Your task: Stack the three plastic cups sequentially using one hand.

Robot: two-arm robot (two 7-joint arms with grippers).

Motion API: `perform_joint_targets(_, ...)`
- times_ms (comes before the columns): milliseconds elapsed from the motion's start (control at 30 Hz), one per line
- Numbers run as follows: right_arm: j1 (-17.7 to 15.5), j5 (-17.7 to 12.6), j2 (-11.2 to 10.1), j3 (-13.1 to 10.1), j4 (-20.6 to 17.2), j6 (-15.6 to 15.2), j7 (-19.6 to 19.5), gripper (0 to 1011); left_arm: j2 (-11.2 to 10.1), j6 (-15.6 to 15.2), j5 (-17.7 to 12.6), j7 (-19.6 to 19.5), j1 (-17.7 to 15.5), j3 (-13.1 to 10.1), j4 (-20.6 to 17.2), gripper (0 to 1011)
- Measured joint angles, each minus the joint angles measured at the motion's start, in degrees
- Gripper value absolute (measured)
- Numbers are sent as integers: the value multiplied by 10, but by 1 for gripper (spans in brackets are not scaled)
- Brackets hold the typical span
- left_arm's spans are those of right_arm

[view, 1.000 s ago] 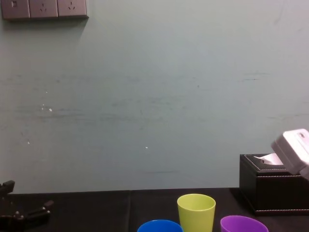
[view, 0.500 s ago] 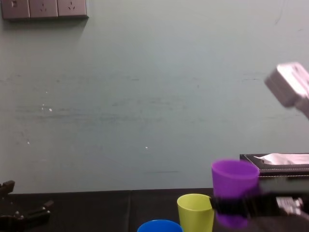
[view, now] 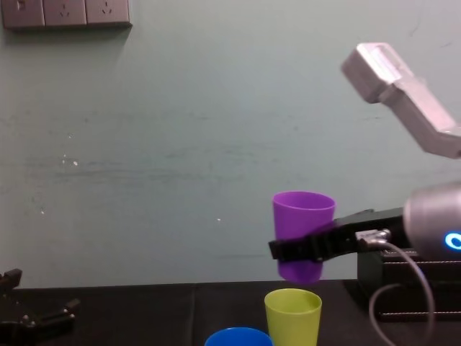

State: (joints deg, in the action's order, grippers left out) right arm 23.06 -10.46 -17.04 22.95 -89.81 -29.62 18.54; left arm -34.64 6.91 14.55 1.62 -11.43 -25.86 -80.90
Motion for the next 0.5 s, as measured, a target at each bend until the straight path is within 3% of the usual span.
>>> perform_joint_targets(233,36,10,23,15,57,0,10,710,0,0,0,0,0,0,0,1000)
perform_joint_targets(500,53,19,35,18,92,3,13,710,0,0,0,0,0,0,0,1000)
